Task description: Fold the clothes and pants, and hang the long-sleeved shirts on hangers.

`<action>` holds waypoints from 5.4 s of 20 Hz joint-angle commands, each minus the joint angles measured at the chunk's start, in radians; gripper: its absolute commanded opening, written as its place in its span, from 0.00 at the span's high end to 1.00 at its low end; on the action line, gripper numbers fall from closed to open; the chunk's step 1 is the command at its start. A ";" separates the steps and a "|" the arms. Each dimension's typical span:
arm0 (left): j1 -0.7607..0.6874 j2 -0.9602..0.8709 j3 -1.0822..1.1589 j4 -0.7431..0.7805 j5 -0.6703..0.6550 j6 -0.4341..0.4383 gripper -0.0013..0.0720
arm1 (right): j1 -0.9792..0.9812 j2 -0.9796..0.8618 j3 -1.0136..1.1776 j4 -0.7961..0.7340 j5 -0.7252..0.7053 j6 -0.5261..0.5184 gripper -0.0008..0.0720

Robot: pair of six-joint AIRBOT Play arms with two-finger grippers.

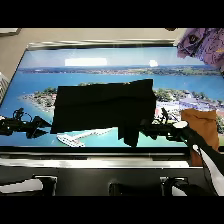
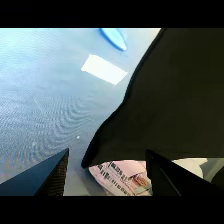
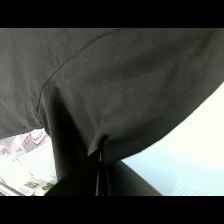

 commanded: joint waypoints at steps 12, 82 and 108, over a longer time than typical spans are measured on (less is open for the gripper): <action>-0.081 -0.058 0.000 -0.087 0.000 0.001 0.96 | 0.001 0.109 0.001 -0.027 -0.037 0.061 0.95; -0.298 -0.139 0.617 0.299 0.109 -0.433 0.05 | -0.417 -0.615 0.793 -0.199 0.509 -0.088 0.08; -1.030 -0.377 0.618 -0.306 0.520 -0.437 0.96 | -0.150 -0.217 1.191 -0.750 0.830 0.384 0.95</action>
